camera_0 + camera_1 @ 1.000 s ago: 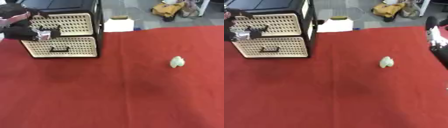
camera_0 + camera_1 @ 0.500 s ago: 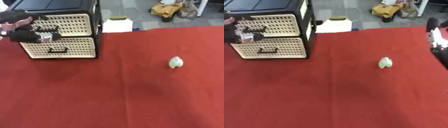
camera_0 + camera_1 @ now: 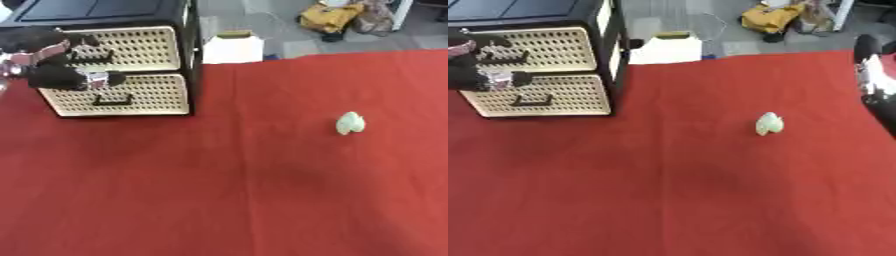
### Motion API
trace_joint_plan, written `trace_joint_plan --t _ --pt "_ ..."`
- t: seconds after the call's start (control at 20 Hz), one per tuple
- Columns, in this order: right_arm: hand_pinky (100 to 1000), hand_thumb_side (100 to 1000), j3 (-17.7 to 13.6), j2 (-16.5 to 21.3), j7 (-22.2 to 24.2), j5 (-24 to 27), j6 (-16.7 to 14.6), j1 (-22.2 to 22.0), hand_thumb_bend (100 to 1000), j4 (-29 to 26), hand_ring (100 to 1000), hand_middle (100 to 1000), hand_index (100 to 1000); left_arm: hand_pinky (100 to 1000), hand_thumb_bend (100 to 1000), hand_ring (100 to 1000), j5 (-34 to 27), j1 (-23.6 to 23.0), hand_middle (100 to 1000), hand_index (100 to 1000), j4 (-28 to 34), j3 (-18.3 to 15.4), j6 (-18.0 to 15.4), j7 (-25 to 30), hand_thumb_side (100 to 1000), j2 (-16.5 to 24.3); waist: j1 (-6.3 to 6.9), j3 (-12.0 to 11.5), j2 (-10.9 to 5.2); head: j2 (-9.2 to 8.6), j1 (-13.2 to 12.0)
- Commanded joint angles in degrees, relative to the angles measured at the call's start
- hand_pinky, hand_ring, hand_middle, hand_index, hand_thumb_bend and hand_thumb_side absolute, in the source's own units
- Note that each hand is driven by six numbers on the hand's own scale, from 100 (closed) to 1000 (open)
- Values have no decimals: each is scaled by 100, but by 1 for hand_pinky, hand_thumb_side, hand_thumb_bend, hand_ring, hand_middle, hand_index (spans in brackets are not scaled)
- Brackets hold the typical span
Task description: Pick up objects from table and place into drawer.
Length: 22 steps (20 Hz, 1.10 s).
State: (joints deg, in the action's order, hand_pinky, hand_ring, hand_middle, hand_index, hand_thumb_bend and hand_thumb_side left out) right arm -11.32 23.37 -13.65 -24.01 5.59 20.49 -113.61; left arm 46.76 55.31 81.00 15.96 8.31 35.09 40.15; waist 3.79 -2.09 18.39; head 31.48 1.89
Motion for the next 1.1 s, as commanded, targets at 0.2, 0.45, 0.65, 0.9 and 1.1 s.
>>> trace_joint_plan --t 0.2,0.45,0.65,0.9,1.1 --pt "711 704 -58 69 -2 38 -17 67 352 -98 823 545 812 100 617 100 279 145 100 964 -136 -44 -25 -94 1000 76 2 8 -85 -91 -26" --pt "711 705 -60 72 4 42 -22 66 354 -98 823 545 812 100 613 100 425 154 100 946 -301 -100 -18 -167 1000 66 4 7 -70 -99 -26" --pt "712 706 -65 76 8 40 -23 59 356 -98 823 544 811 100 614 100 514 179 100 921 -395 -162 10 -247 1000 88 0 9 -50 -106 -25" --pt "713 707 -70 74 14 37 -29 59 360 -98 823 544 812 100 608 100 554 237 100 896 -549 -214 13 -349 1000 52 -10 26 -10 -148 -44" --pt "714 709 -76 74 23 34 -34 58 366 -98 823 542 812 100 606 100 579 266 100 889 -634 -222 0 -418 1000 23 -20 55 31 -180 -63"
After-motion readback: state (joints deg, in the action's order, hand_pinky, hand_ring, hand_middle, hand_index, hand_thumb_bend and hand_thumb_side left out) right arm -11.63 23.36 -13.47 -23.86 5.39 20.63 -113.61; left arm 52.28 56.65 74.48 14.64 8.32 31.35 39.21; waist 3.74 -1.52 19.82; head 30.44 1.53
